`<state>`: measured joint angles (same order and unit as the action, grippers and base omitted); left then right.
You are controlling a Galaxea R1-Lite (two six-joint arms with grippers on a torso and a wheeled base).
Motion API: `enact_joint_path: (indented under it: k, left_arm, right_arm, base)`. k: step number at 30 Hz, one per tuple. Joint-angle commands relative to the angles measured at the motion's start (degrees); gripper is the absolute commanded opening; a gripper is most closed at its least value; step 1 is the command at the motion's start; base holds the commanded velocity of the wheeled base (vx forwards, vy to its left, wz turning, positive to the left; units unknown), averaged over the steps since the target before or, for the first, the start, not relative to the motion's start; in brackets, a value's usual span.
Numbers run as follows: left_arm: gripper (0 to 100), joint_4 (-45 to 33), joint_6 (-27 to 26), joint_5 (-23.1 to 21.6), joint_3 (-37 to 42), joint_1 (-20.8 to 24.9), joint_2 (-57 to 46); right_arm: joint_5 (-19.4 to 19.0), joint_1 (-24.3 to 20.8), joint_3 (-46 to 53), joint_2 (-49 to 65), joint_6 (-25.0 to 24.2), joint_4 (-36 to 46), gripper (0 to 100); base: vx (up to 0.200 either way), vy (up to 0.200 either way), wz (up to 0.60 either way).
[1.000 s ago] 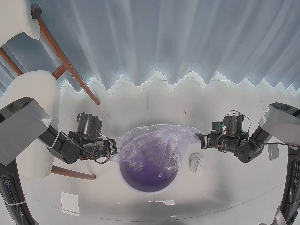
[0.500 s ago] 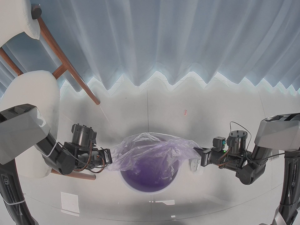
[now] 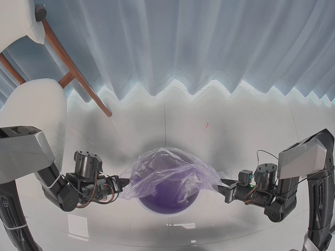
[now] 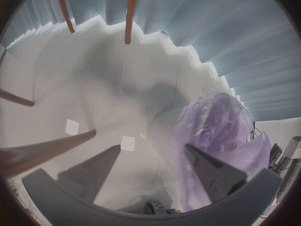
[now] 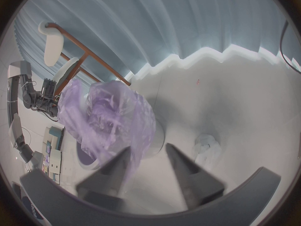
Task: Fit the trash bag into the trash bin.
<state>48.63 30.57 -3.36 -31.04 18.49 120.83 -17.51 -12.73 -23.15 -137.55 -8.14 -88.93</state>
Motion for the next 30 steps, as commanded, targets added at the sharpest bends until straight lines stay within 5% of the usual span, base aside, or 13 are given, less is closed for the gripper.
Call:
enact_joint_path:
  k: [1, 10, 18, 24, 25, 30]
  left_arm:
    - [100, 1.1, 2.5, 0.1, 2.6, 0.0, -3.0]
    - [100, 1.6, 8.4, -0.5, 12.2, -0.2, -20.5]
    - [100, 1.0, 13.3, -0.7, 15.8, 0.2, -30.0]
    - [100, 0.2, 18.7, -0.8, 15.3, 1.6, -30.4]
    - [100, 0.9, 19.3, -2.2, 15.2, 2.9, -30.7]
    - [100, 3.4, 15.5, -9.4, 13.7, 6.3, -33.1]
  right_arm:
    - [0.2, 1.0, 3.8, 2.7, -1.9, -1.1, 100]
    - [0.2, 1.3, 8.5, 14.6, -15.3, -1.0, 100]
    - [1.5, 1.2, 14.7, 22.1, -21.9, -1.0, 100]
    - [8.6, 0.9, 18.8, 24.0, -22.4, -1.1, 100]
    - [12.4, 1.0, 19.8, 25.3, -23.1, -1.1, 100]
    - [14.1, -0.5, 23.1, 34.1, -29.6, -0.6, 100]
  base:
    - [0.000, 0.000, 0.00]
    - [0.000, 0.000, 0.00]
    - [0.000, 0.000, 0.00]
    - [0.000, 0.000, 0.00]
    - [0.000, 0.000, 0.00]
    - [0.000, 0.000, 0.00]
